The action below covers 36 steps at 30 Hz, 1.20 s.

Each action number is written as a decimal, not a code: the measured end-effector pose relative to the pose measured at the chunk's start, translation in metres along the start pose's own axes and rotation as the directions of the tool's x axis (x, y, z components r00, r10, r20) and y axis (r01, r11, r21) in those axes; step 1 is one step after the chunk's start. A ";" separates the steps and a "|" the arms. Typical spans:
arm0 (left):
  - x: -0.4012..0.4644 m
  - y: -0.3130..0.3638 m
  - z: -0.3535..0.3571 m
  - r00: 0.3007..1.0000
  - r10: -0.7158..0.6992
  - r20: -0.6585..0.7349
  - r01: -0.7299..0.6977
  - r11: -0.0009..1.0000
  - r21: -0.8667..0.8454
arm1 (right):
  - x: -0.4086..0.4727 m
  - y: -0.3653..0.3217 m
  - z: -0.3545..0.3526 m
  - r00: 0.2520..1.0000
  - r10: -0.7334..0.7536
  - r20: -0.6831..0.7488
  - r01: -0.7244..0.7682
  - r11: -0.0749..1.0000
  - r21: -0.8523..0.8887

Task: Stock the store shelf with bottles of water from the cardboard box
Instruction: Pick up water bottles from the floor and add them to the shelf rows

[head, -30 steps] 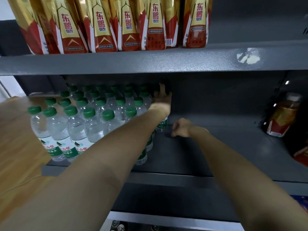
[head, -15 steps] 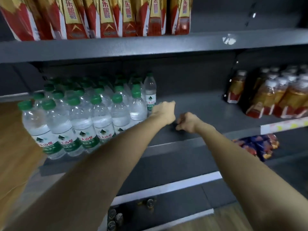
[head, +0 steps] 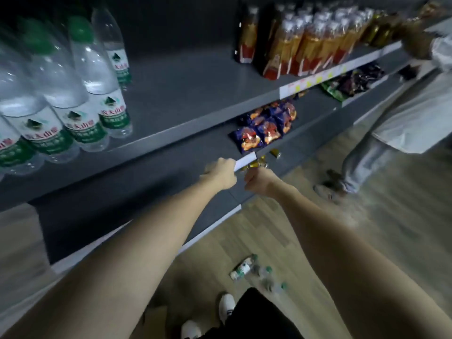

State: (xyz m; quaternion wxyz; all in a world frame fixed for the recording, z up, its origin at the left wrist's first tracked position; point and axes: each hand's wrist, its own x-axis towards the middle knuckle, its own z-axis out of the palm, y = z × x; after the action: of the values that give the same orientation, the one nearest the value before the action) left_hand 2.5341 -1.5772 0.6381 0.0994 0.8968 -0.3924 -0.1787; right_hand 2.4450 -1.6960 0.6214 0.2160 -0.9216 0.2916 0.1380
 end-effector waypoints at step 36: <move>0.157 0.049 0.589 0.704 -0.100 0.703 -0.064 0.977 0.203 | 0.074 0.370 0.498 0.629 0.541 0.558 -0.776 0.406 0.482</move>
State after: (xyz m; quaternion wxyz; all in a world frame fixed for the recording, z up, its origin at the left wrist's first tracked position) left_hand 2.3654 -1.7485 0.0756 -0.1572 0.7682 -0.4081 -0.4676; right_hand 2.2193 -1.7657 0.0435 0.5100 -0.5401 0.6254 0.2387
